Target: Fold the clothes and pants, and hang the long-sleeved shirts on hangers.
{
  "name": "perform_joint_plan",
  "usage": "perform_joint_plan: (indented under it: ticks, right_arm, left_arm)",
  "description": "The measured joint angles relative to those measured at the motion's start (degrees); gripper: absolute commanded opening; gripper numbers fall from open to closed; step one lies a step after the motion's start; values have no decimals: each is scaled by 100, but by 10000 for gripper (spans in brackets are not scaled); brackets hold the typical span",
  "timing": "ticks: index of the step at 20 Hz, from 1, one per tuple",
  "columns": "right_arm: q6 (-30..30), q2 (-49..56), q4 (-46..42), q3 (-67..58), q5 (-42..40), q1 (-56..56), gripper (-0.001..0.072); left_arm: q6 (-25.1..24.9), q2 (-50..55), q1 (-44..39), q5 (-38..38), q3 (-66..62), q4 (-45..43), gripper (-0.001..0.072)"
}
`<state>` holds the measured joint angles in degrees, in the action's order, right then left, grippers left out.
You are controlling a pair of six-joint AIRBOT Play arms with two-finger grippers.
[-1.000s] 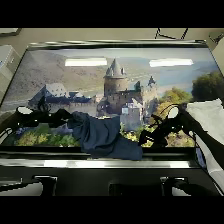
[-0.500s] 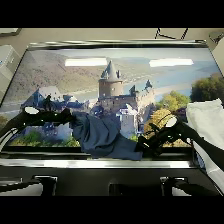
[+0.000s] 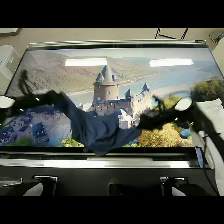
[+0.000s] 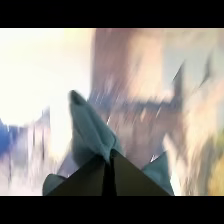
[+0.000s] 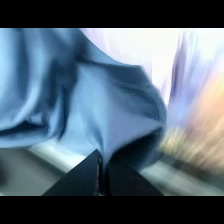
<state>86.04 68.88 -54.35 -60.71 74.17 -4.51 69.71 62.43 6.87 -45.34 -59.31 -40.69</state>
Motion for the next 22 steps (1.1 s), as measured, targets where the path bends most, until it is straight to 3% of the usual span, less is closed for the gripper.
perform_joint_plan:
  ticks: [5, 12, 17, 22]
  right_arm:
    - [1266, -1187, -2474, -2955, -898, 0, 46]
    - [1814, -2229, -3644, -3919, -1029, 0, 46]
    - [1657, -1808, -4120, -3934, -487, 0, 47]
    - [1659, -166, -4188, -3550, -452, 0, 47]
  left_arm:
    - [-48, -1635, 935, 343, -1589, -374, 18]
    - [332, -3108, 1738, 140, -1974, -844, 18]
    - [378, -3239, 1816, -363, -1307, -1141, 19]
    - [400, -3248, 1729, -542, 975, -1073, 19]
